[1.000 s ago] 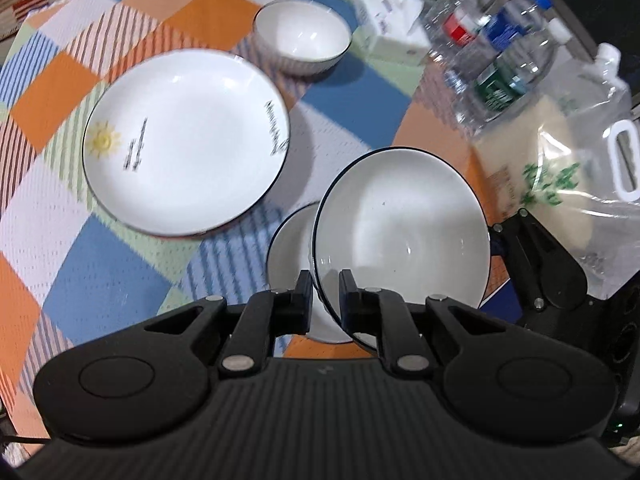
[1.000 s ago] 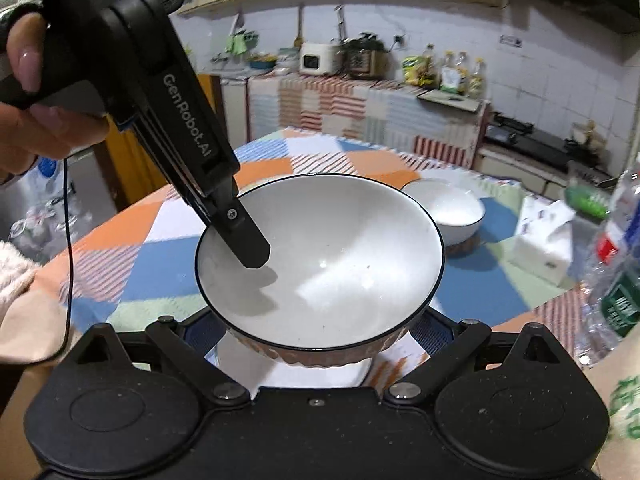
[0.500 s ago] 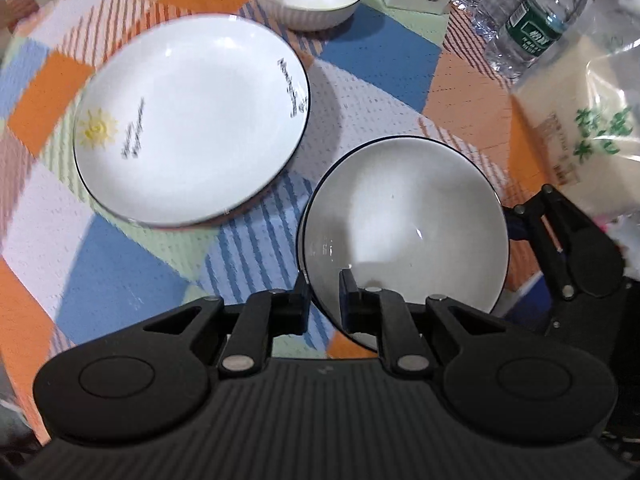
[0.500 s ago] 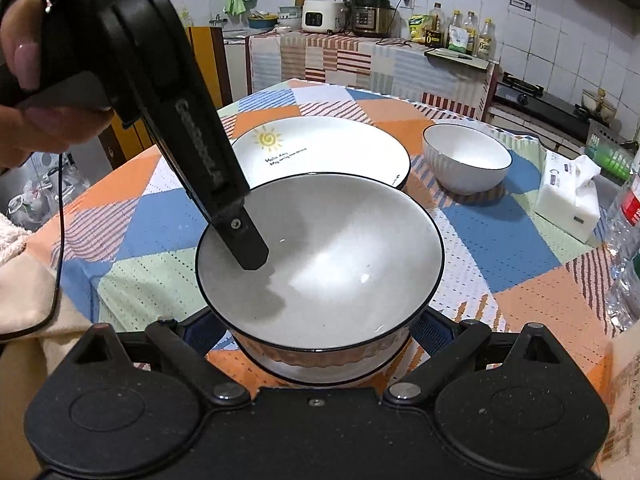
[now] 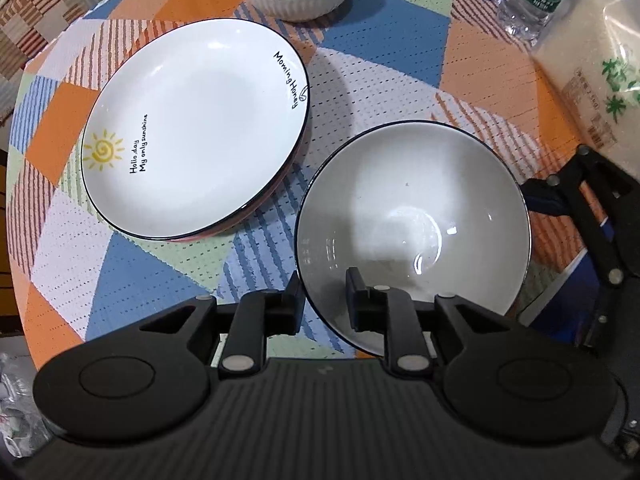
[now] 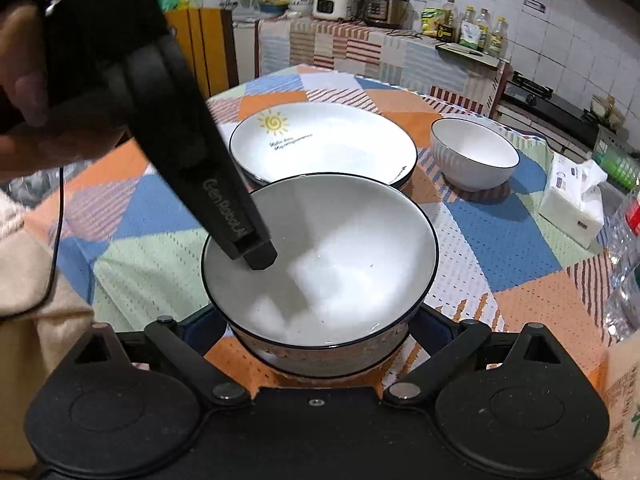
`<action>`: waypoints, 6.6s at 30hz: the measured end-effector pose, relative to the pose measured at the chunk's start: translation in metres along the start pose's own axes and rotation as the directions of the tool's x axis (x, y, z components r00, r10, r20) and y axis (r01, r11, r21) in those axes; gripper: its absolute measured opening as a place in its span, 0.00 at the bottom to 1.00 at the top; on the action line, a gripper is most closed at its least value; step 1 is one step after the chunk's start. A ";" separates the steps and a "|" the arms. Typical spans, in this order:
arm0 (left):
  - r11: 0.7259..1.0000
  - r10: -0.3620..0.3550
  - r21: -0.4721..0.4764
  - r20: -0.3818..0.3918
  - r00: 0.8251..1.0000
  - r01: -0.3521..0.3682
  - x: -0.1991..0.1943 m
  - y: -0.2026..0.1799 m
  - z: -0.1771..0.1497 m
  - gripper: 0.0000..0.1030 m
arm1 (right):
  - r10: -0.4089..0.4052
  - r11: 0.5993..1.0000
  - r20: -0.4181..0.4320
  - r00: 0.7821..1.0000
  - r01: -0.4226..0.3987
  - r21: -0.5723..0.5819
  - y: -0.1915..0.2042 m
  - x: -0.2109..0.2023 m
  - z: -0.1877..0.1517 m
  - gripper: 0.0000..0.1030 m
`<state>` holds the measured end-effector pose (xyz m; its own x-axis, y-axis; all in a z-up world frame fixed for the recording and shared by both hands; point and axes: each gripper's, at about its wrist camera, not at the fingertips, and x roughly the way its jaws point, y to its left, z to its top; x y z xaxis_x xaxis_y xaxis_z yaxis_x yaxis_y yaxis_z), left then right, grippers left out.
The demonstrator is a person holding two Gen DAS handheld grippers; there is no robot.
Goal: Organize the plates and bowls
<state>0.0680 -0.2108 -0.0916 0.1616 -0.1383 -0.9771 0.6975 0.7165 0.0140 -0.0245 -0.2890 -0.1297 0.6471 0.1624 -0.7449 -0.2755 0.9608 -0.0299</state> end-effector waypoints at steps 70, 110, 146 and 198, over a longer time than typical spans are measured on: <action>0.929 -0.044 -0.327 0.370 0.928 0.174 0.055 0.100 0.186 0.45 | -0.094 0.619 0.000 0.996 0.059 0.783 -0.231 0.148 0.090 0.24; 0.910 -0.191 -0.335 0.180 0.965 0.243 -0.097 0.047 0.037 0.12 | 0.165 0.727 0.059 0.985 -0.162 0.667 -0.156 -0.015 0.073 0.13; 0.928 -0.198 -0.321 0.010 0.980 0.191 -0.027 0.035 -0.010 0.14 | 0.020 0.982 -0.070 0.997 -0.007 0.189 -0.061 -0.002 0.050 0.18; 0.869 -0.277 -0.325 0.306 0.911 0.373 0.030 0.038 -0.046 0.51 | 0.211 0.976 0.096 0.973 -0.203 -0.079 -0.026 0.061 -0.038 0.99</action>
<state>0.0668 -0.1562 -0.1306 0.1681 -0.5336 -0.8288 0.4397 0.7931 -0.4214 -0.0052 -0.3126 -0.1996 0.6395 0.3817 -0.6673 -0.4568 0.8869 0.0696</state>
